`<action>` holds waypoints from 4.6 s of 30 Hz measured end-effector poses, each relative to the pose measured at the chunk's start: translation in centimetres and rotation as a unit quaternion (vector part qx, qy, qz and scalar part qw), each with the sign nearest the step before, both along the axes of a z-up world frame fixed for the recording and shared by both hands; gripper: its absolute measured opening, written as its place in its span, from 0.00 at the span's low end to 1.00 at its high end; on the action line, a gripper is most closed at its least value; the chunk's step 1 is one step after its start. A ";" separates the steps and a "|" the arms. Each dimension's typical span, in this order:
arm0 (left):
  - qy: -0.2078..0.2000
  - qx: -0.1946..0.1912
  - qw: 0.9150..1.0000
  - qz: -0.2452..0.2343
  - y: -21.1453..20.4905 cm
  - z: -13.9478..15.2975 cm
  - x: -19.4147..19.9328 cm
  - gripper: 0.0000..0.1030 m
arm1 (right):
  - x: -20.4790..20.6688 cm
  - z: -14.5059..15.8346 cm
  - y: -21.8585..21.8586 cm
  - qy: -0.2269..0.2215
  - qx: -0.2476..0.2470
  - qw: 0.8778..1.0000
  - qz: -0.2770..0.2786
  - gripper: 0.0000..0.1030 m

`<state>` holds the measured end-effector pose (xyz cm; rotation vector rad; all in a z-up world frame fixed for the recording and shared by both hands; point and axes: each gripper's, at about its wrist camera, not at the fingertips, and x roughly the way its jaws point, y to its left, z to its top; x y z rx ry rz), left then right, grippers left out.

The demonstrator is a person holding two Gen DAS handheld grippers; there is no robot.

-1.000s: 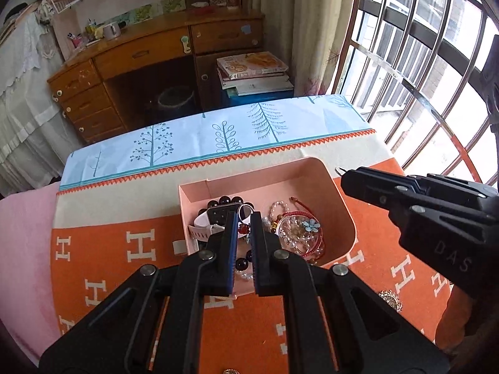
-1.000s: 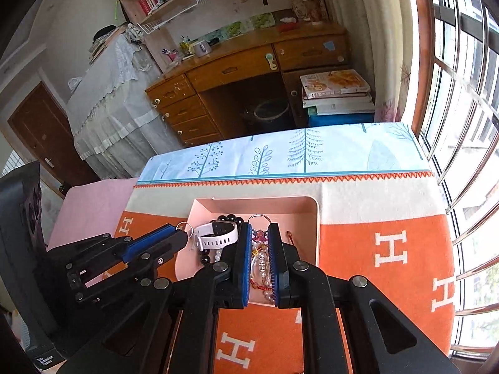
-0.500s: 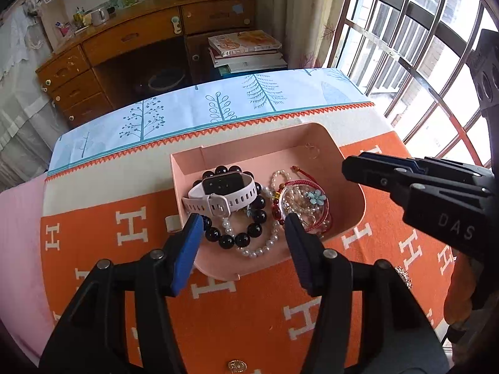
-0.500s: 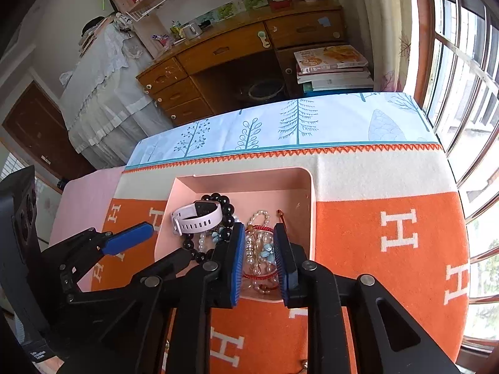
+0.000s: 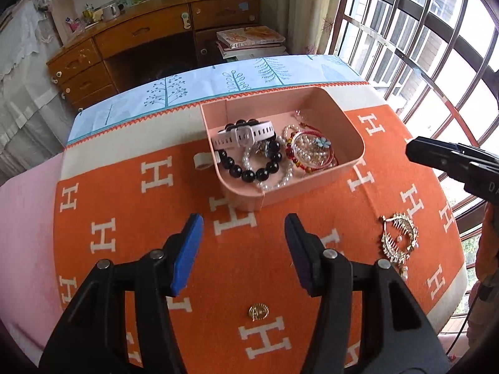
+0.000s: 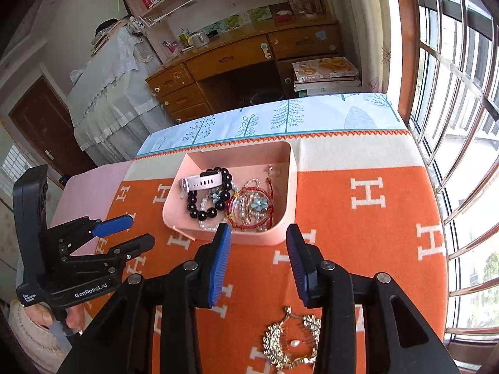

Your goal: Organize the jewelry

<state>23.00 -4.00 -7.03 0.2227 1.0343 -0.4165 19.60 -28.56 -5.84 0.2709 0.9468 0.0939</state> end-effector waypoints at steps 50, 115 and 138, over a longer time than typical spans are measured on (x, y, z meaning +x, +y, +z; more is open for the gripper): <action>0.013 -0.012 1.000 0.016 1.7 -7.5 -8.2 0.15 | -10.6 -8.4 -1.3 0.100 0.062 0.988 -0.099 0.10; -0.111 -0.004 0.988 0.103 0.5 4.9 -3.6 0.75 | -2.1 0.6 3.7 -0.051 -0.012 0.998 -0.037 0.44; -0.093 -0.004 0.981 0.169 4.0 1.6 -20.5 0.78 | -22.4 -1.3 11.1 -0.069 -0.043 0.996 0.021 0.63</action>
